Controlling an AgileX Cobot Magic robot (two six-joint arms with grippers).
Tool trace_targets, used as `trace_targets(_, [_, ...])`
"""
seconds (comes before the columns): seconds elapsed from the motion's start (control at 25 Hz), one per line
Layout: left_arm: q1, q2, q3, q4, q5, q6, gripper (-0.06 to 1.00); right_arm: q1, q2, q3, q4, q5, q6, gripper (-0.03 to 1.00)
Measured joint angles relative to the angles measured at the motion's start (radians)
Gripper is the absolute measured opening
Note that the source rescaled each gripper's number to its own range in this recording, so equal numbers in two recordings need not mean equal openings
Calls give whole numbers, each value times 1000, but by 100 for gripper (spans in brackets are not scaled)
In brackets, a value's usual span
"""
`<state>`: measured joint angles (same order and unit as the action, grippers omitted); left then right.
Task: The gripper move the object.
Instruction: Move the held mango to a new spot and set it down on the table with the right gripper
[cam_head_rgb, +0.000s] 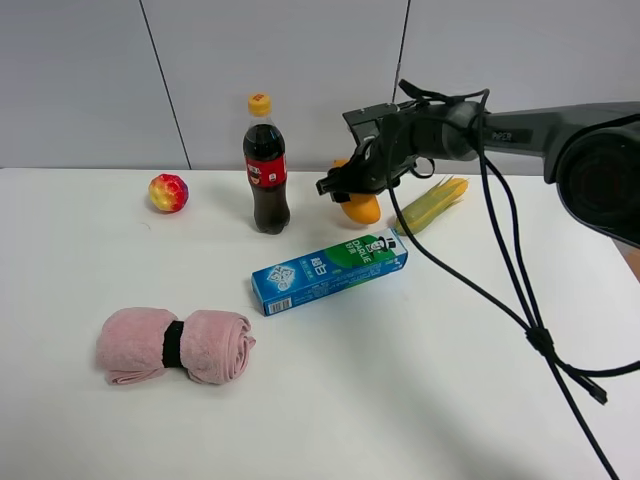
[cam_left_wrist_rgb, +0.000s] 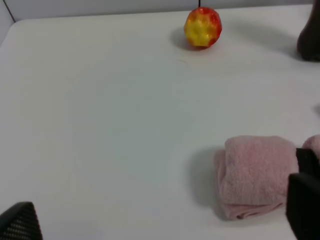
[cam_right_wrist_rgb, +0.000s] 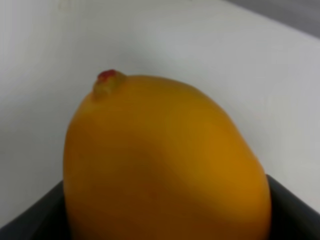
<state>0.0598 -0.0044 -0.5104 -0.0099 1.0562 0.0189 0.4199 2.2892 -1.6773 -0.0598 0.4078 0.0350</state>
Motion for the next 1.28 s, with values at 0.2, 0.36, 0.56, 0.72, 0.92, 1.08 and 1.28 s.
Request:
trace_targets(0.2, [0, 0, 0, 0, 0, 0, 100, 0, 9, 0, -2, 3, -17, 1])
trace_targets(0.36, [0, 0, 0, 0, 0, 0, 100, 0, 18, -2, -5, -2, -45, 1])
trace_targets(0.56, [0, 0, 0, 0, 0, 0, 100, 0, 43, -6, -7, -4, -60, 0])
trace_targets(0.72, [0, 0, 0, 0, 0, 0, 100, 0, 43, -6, -7, -48, -66, 21])
trace_targets(0.92, [0, 0, 0, 0, 0, 0, 100, 5, 44, -6, -5, -75, -66, 91])
trace_targets(1.08, [0, 0, 0, 0, 0, 0, 100, 5, 38, -6, -5, -21, -76, 98])
trace_targets(1.28, [0, 0, 0, 0, 0, 0, 100, 5, -40, -6, -5, 171, -122, 99])
